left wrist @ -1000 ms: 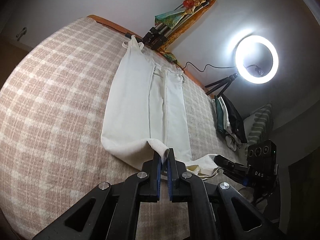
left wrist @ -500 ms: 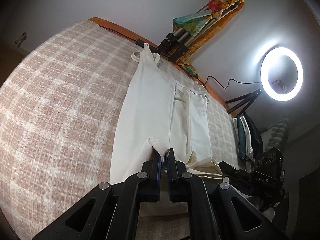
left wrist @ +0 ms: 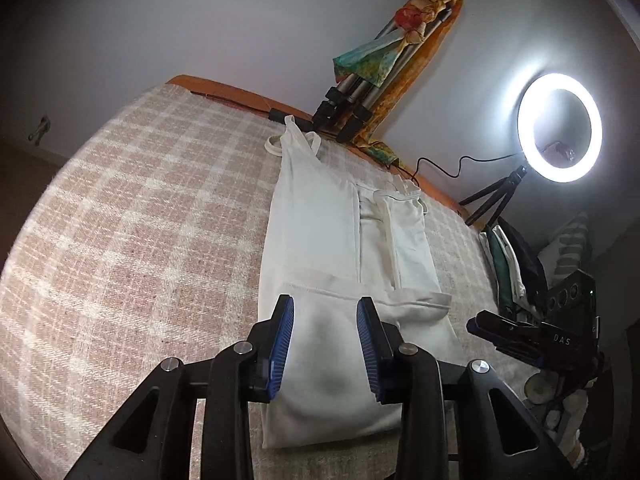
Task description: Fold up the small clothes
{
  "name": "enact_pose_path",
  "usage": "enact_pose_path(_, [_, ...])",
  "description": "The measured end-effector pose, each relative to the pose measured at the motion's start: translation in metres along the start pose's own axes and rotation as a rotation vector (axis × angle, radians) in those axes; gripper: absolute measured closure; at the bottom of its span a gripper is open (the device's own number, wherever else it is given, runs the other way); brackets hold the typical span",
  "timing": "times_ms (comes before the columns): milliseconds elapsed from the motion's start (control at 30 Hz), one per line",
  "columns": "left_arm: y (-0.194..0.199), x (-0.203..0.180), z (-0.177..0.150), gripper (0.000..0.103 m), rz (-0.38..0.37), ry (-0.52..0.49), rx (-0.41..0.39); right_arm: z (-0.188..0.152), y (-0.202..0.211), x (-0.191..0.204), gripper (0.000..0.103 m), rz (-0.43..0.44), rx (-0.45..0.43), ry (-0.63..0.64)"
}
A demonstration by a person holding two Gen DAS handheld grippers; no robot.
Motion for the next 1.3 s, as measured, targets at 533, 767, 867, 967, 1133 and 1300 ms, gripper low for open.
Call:
enact_pose_path(533, [-0.006,-0.003,-0.047,0.072,0.164,-0.189,0.067,-0.077,0.001,0.028,0.095,-0.270,0.112,0.371])
enact_pose_path(767, [-0.008,-0.026,-0.038,0.072,0.087,-0.207,0.029,-0.055,0.012,0.048,0.093,-0.171,0.005,0.394])
enact_pose_path(867, [-0.021,-0.036,-0.035,0.072,0.046,-0.197,0.042,-0.046,-0.001,0.066,0.093,-0.137,-0.007,0.449])
enact_pose_path(967, [-0.037,-0.042,-0.032,0.072,0.034,-0.188,0.057,-0.043,-0.021,0.078,0.093,-0.108,0.003,0.475])
enact_pose_path(1133, [-0.055,-0.032,-0.027,0.072,0.106,-0.194,0.063,-0.039,-0.055,0.076,0.093,-0.178,0.028,0.505])
enact_pose_path(1300, [-0.051,-0.013,-0.014,0.072,0.166,-0.203,0.036,-0.019,-0.054,0.044,0.093,-0.220,0.045,0.422])
Point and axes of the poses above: each gripper's, at about its wrist camera, not at the fingertips, and y roughly against the way its jaws point, x to its left, z to its top, the point moved 2 cm from there along -y, roughly the way its jaws point, and after that the axes turned 8 degrees about -x, right-handed, at the moved point
